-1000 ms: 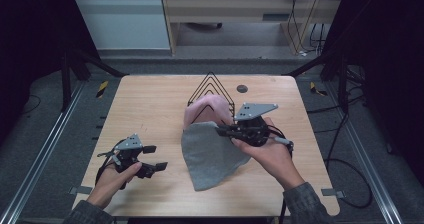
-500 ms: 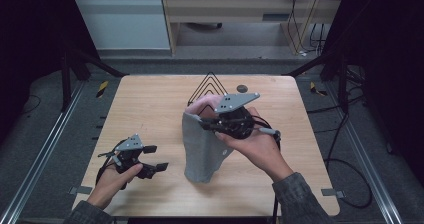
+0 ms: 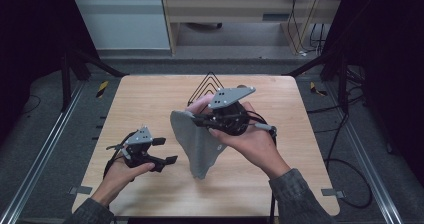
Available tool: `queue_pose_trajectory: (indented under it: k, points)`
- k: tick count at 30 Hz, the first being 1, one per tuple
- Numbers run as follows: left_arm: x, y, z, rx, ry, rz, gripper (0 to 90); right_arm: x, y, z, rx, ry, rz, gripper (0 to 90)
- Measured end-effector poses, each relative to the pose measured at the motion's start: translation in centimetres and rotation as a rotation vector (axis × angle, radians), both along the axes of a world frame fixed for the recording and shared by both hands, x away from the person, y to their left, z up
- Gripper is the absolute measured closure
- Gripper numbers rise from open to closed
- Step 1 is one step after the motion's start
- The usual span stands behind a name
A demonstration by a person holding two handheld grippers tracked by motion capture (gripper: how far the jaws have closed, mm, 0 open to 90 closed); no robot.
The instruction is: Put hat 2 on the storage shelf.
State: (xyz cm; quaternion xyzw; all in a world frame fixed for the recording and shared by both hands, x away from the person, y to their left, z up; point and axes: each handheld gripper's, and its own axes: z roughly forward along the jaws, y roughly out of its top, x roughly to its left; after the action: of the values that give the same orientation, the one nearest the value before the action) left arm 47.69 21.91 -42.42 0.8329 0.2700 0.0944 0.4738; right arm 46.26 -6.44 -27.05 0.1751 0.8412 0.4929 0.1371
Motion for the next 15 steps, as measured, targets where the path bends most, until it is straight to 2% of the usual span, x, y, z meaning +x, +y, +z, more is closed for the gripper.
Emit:
queue_pose_trajectory:
  k: [3,6,7,9,12,13,15]
  points:
    - [0.9,-0.5,0.6,0.003,-0.004,-0.007,17.4,-0.2,0.1,0.5,0.004,-0.008,0.004,85.7]
    - [1.5,-1.2,0.7,-0.015,0.004,-0.031,21.9,-0.4,0.0,0.9,0.010,-0.011,0.004,85.8]
    - [1.7,-1.5,0.6,-0.011,0.004,-0.043,26.1,-0.4,-0.1,0.9,0.009,-0.014,0.002,85.8]
    - [2.0,-2.1,0.3,-0.003,0.008,-0.051,36.6,-0.4,-0.3,0.9,0.009,-0.015,-0.004,85.7]
    - [2.2,-3.1,0.2,0.011,0.005,-0.079,61.1,-0.2,-1.0,0.5,0.006,-0.007,-0.022,85.7]
    - [2.2,-3.5,0.2,0.020,0.004,-0.085,70.0,-0.1,-1.3,0.4,0.006,-0.005,-0.031,85.7]
    - [2.0,-3.9,0.8,0.021,0.005,-0.096,80.8,0.0,-2.1,0.2,0.009,0.002,-0.053,85.7]
